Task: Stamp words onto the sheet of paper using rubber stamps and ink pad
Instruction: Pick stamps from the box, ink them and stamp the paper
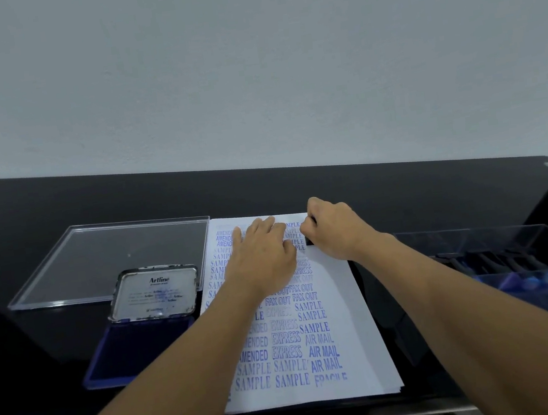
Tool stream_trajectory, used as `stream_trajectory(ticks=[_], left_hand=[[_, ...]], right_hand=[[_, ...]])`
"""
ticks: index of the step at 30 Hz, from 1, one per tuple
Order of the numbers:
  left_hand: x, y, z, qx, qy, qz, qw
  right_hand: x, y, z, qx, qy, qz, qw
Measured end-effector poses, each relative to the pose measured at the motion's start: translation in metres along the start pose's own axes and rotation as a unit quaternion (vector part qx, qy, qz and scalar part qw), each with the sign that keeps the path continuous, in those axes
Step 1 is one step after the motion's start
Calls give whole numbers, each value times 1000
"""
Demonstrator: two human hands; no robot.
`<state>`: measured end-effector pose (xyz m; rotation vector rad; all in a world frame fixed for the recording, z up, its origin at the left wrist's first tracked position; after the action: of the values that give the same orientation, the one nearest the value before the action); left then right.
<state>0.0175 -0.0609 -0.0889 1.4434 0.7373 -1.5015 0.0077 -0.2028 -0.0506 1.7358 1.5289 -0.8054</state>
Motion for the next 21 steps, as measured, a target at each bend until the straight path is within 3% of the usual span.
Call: stream_trajectory(ticks=[21], left_hand=[[1, 1, -1, 4, 2, 1, 1000]], right_hand=[[-1, -2, -2, 9, 6, -1, 1000]])
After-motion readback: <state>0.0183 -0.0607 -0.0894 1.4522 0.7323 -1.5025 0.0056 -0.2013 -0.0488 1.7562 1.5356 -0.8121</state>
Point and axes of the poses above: each hand's wrist, its own y-axis towards the middle knuckle, its own x-axis out of the palm, z = x × y, the point moved 3 cm from there along y, towards the middle knuckle, and after that the axes turned 12 degrees about y, right-handed, at the moved point
